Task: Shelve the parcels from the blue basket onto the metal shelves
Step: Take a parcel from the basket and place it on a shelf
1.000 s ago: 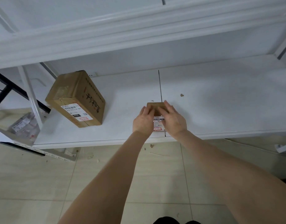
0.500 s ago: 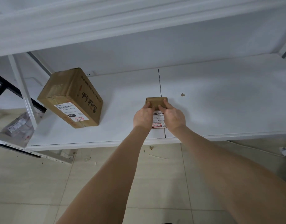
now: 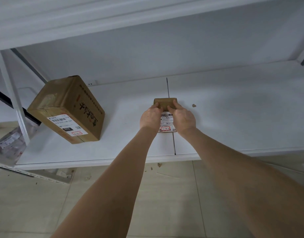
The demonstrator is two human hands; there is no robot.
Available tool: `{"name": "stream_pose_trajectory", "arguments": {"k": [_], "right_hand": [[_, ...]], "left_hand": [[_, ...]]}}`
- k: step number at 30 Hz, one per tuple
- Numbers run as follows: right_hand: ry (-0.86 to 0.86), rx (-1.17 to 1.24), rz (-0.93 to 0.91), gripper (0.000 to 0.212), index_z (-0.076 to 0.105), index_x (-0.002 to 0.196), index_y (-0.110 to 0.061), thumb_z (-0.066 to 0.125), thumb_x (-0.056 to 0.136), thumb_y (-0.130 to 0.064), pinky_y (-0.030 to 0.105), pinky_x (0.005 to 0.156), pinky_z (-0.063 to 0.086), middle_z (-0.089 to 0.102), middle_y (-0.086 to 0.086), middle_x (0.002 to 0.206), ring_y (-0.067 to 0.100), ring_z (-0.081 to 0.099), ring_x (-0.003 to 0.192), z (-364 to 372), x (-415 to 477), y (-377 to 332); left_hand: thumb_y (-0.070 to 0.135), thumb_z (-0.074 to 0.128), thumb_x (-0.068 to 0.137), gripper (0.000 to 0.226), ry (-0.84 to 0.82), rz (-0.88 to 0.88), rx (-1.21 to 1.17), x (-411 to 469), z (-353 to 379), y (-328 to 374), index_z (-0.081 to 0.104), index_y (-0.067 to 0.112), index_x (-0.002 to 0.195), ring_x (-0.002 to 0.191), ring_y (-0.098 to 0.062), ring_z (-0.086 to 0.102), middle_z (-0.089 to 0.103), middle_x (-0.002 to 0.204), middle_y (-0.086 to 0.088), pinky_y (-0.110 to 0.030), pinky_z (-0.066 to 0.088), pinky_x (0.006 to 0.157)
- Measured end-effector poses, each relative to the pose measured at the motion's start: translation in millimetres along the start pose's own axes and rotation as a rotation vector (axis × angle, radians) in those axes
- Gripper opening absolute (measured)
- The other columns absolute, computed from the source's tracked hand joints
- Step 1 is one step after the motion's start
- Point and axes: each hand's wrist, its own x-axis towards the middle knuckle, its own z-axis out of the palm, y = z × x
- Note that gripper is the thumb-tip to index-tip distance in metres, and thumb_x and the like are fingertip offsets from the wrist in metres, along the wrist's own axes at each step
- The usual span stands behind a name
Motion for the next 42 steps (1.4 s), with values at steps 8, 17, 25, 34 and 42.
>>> {"name": "stream_pose_trajectory", "arguments": {"k": [8, 17, 25, 34, 42], "right_hand": [[0.034, 0.051, 0.004, 0.053, 0.045, 0.137, -0.023, 0.056, 0.089, -0.003, 0.037, 0.077, 0.052, 0.029, 0.009, 0.143, 0.031, 0.056, 0.105, -5.5, -2.0, -0.2], [-0.013, -0.013, 0.087, 0.064, 0.034, 0.144, -0.024, 0.065, 0.088, -0.02, 0.037, 0.096, 0.044, 0.024, 0.012, 0.146, 0.032, 0.034, 0.131, -83.6, -42.9, -1.6], [-0.063, -0.025, 0.251, 0.052, 0.04, 0.142, -0.017, 0.055, 0.093, -0.016, 0.034, 0.103, 0.037, 0.021, 0.011, 0.15, 0.028, 0.025, 0.137, -218.4, -135.9, 22.2], [0.02, -0.082, 0.516, 0.041, 0.047, 0.136, -0.018, 0.053, 0.095, -0.021, 0.034, 0.1, 0.042, 0.024, 0.01, 0.148, 0.027, 0.024, 0.136, -391.7, -270.0, 68.1], [0.136, -0.166, 0.807, 0.041, 0.049, 0.135, -0.017, 0.053, 0.094, -0.019, 0.036, 0.099, 0.041, 0.031, 0.01, 0.142, 0.028, 0.029, 0.132, -515.7, -375.0, 104.5]], "left_hand": [[0.0, 0.05, 0.09, 0.043, -0.03, -0.026, -0.029, -1.0, -7.5, 3.3, 0.056, 0.019, 0.128, 0.106, -0.025, 0.059, 0.046, 0.135, -0.002, -0.034, 0.052, 0.085], [0.006, 0.054, 0.088, 0.053, -0.216, -0.028, 0.103, -27.9, -83.4, 50.0, 0.04, 0.017, 0.138, 0.122, -0.025, 0.044, 0.035, 0.136, -0.008, -0.037, 0.049, 0.084], [0.003, 0.046, 0.091, 0.056, -0.355, 0.159, 0.161, -71.4, -194.3, 154.8, 0.034, 0.015, 0.145, 0.128, -0.027, 0.04, 0.033, 0.142, -0.009, -0.039, 0.047, 0.096], [0.005, 0.044, 0.094, 0.054, -0.383, 0.516, 0.099, -133.8, -314.8, 314.9, 0.032, 0.013, 0.146, 0.128, -0.026, 0.041, 0.032, 0.143, -0.011, -0.04, 0.042, 0.101], [0.007, 0.044, 0.094, 0.051, -0.323, 0.828, 0.07, -182.5, -400.8, 448.0, 0.035, 0.013, 0.143, 0.127, -0.028, 0.042, 0.033, 0.143, -0.011, -0.041, 0.043, 0.1]]}}
